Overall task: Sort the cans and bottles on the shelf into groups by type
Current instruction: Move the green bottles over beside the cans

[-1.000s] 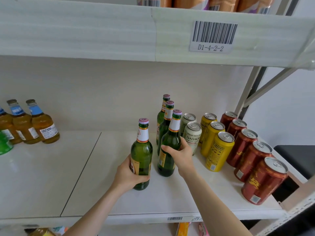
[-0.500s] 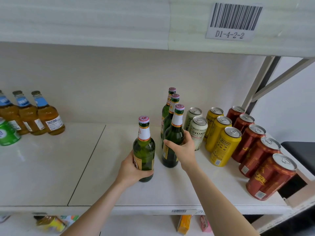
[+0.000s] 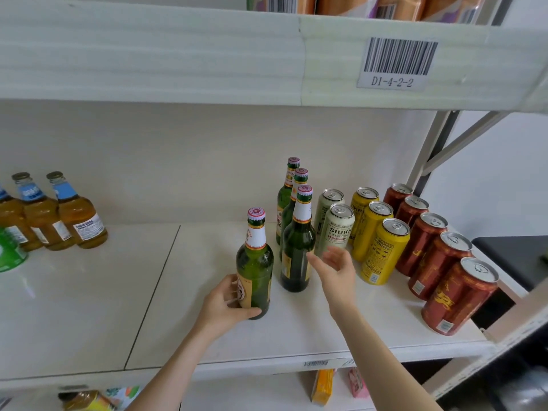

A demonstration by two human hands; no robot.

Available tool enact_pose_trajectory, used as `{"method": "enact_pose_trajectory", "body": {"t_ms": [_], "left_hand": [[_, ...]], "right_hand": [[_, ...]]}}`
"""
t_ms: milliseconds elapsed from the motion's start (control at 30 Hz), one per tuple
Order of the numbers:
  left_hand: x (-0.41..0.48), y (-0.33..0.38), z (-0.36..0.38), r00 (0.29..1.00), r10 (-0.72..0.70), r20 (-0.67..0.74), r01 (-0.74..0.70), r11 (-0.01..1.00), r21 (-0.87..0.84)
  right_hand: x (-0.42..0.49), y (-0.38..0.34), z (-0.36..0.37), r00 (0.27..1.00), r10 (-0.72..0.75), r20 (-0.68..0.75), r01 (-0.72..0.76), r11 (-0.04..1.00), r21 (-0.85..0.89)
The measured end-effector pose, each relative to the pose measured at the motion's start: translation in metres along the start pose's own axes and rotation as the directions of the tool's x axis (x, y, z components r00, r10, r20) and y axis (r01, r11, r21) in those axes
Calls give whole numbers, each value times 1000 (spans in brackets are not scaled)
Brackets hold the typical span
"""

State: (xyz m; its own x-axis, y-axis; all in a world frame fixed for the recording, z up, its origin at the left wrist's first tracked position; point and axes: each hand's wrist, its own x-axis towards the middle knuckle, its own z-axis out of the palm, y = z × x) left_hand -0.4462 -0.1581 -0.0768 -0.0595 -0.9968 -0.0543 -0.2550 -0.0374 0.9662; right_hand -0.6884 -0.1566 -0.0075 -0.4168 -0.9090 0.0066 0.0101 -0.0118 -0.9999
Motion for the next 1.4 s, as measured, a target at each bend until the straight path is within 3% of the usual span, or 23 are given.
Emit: {"method": "enact_pose_trajectory", "body": {"t_ms": [67, 300, 567, 1033, 1400], "left_hand": [[1, 0, -2, 1000, -8, 17, 9, 1000, -16], [-4, 2, 6, 998, -2, 69, 5, 999, -35], [-20, 3, 30, 993, -5, 119, 9, 1000, -27], [-27, 17, 77, 988, -9, 154, 11, 1000, -14], [-11, 23, 88, 994, -29, 104, 33, 999, -31]], "right_hand": [[-15, 4, -4, 999, -23, -29, 24, 999, 22], [-50, 17, 1, 955, 7, 297, 29, 993, -116], [-58, 9, -12, 876, 15, 481, 72, 984, -163], [-42, 11, -48, 871, 51, 489, -8, 996, -89], [-21, 7, -47, 866, 71, 494, -39, 996, -75]]}}
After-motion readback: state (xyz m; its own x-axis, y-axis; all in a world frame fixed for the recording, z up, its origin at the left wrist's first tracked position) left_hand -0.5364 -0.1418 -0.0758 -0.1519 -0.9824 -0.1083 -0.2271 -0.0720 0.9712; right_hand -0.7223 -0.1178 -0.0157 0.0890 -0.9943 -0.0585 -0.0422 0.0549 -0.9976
